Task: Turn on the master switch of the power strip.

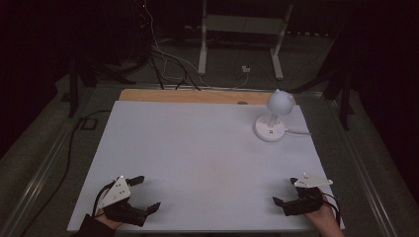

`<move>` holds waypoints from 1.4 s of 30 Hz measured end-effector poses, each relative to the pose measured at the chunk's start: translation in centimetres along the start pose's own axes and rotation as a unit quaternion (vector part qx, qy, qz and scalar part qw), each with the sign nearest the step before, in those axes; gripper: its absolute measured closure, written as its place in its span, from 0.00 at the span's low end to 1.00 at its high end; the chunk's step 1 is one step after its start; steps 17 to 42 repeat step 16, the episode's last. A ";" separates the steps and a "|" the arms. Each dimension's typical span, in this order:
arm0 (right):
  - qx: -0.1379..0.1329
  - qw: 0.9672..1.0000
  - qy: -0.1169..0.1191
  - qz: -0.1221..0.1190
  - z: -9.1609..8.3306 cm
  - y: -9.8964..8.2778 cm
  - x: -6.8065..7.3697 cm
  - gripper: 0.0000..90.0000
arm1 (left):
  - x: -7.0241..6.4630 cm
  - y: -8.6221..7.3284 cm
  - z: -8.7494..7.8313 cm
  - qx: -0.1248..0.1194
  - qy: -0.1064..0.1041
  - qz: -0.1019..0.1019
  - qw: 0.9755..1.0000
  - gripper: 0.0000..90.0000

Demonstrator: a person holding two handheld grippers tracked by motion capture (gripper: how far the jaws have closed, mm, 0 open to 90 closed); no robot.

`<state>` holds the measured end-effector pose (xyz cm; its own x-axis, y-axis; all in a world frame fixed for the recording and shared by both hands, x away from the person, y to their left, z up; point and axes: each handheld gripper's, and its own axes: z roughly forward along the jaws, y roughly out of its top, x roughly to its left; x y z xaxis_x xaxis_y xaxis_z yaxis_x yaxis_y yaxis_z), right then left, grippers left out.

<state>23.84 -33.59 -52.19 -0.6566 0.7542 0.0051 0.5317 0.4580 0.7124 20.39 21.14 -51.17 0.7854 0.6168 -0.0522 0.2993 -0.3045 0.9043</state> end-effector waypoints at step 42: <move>0.009 1.000 -0.020 -0.020 0.2 0.0 -0.4 0.00 | 0.0 0.0 0.0 0.001 0.000 -0.001 1.000 0.00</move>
